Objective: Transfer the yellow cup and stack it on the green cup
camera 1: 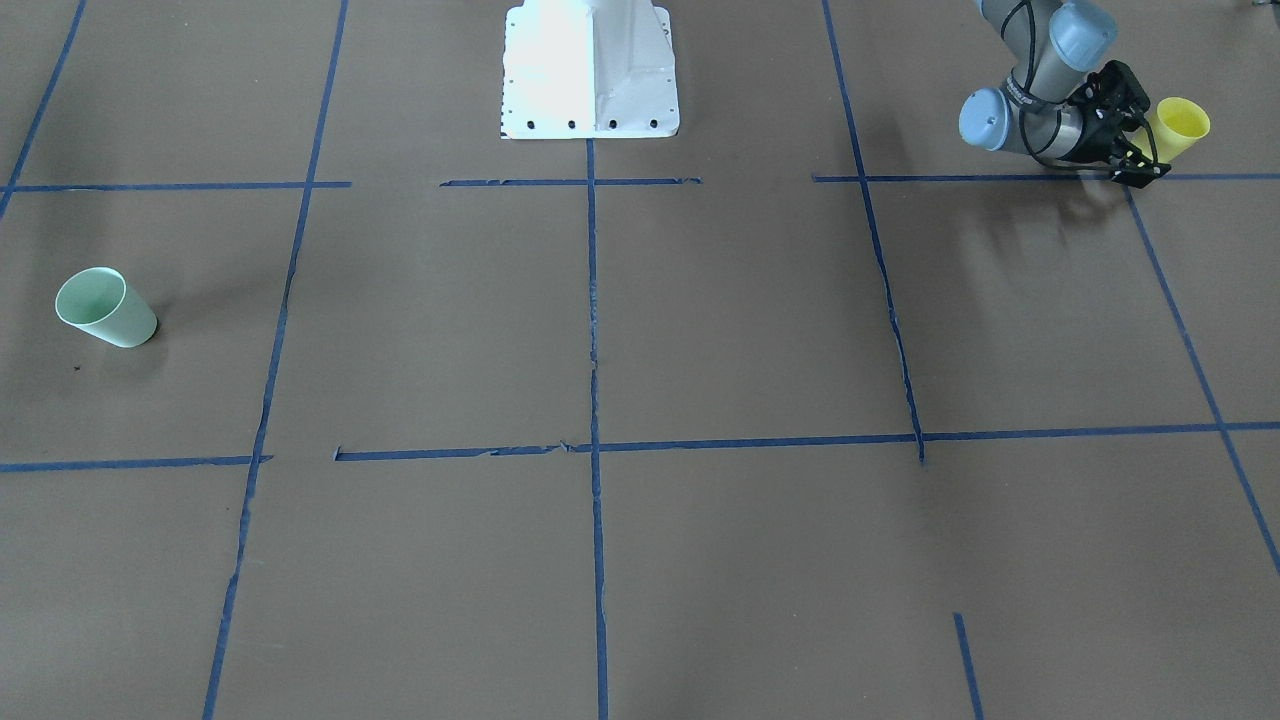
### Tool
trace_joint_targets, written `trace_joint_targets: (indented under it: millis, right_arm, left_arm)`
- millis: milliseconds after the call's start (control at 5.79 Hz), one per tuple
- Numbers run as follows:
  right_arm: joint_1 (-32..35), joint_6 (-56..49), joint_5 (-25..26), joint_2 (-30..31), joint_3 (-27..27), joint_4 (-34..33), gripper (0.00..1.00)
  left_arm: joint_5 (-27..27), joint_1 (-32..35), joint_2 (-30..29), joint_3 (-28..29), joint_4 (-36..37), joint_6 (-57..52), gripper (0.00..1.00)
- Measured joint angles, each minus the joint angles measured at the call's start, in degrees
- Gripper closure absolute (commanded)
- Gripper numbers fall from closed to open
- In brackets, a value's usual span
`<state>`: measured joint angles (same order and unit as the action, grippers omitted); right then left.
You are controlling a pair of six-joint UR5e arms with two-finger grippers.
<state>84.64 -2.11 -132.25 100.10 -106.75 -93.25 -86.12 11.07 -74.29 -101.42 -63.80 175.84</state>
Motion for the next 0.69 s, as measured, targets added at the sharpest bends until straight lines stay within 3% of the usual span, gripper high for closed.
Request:
trace_joint_targets:
  millis: [690]
  right_arm:
    - [0.0, 0.0, -0.2, -0.1, 0.0, 0.0, 0.00]
  left_arm:
    - [0.1, -1.1, 2.4, 0.8, -1.2, 1.0, 0.00]
